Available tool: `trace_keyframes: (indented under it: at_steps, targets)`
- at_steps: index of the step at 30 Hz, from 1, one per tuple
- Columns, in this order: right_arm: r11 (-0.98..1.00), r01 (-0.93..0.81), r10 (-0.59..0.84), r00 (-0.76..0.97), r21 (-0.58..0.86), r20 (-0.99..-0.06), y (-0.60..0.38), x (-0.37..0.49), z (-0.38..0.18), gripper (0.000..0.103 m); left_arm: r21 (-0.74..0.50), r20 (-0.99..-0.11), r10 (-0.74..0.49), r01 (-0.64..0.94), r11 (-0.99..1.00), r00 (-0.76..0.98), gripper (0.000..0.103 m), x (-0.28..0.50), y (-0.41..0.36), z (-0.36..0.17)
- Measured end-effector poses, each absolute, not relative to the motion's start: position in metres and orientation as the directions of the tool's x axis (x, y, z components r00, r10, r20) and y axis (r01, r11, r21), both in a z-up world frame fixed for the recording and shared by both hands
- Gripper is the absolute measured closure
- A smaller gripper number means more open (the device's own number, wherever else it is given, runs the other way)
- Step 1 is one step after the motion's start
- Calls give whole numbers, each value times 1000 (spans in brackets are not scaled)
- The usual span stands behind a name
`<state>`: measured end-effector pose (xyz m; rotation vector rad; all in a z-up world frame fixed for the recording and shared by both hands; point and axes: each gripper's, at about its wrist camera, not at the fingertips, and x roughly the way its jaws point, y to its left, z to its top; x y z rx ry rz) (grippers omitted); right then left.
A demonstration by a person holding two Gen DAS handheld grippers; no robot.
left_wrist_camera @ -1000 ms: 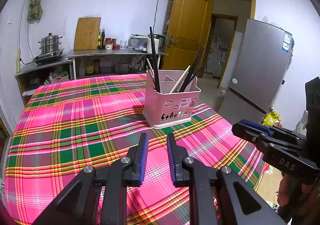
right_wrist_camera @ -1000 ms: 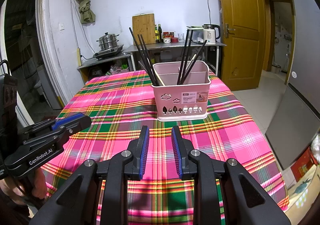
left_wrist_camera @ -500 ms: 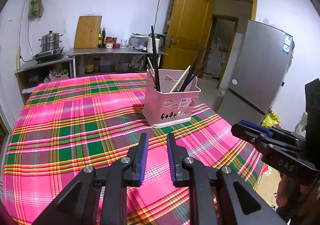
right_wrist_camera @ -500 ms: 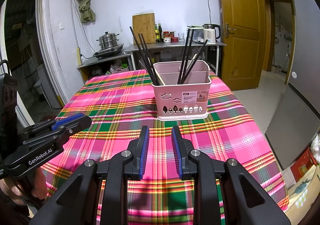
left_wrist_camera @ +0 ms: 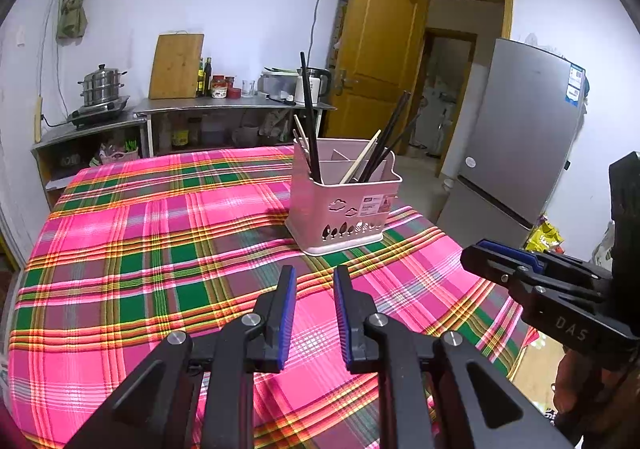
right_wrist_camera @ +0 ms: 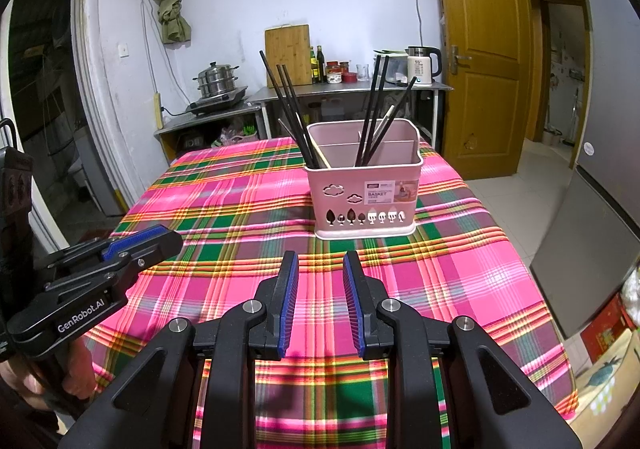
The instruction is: Organize utensils
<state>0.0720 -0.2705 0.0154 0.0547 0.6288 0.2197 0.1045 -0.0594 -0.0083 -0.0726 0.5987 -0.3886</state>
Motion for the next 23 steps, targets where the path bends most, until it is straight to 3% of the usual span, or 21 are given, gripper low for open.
trace_keyframes:
  at_steps: [23]
  targets:
    - [976, -187, 219, 784, 116, -581, -273, 72, 13, 79, -176, -537, -386, 347, 921, 750, 85, 104, -64, -13]
